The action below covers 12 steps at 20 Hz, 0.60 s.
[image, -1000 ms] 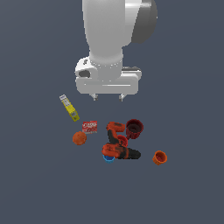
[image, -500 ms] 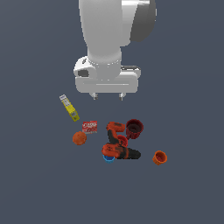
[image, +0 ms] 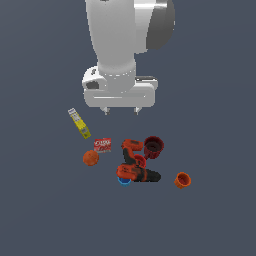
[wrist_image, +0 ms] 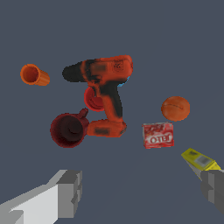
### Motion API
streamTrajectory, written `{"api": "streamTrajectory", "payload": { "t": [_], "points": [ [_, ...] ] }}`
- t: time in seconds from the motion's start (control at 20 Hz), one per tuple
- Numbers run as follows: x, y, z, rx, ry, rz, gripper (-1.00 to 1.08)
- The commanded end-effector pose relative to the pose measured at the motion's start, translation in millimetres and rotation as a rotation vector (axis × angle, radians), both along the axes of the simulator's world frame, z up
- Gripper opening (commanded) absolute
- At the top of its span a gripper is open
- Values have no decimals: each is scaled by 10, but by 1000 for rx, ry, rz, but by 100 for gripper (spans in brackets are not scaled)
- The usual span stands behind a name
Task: Pick up a designated object from a clutter of objects.
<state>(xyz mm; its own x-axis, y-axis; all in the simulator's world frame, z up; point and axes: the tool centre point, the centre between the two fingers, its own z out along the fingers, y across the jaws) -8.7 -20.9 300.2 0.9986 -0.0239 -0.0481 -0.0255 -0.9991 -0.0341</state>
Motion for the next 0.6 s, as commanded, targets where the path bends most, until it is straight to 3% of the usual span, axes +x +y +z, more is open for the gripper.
{"api": "streamTrajectory", "payload": {
  "t": [0.0,0.55],
  "points": [
    [-7,-57,-39,2,-1,12,100],
    [-100,-507,-348,13,-15,116,100]
  ]
}}
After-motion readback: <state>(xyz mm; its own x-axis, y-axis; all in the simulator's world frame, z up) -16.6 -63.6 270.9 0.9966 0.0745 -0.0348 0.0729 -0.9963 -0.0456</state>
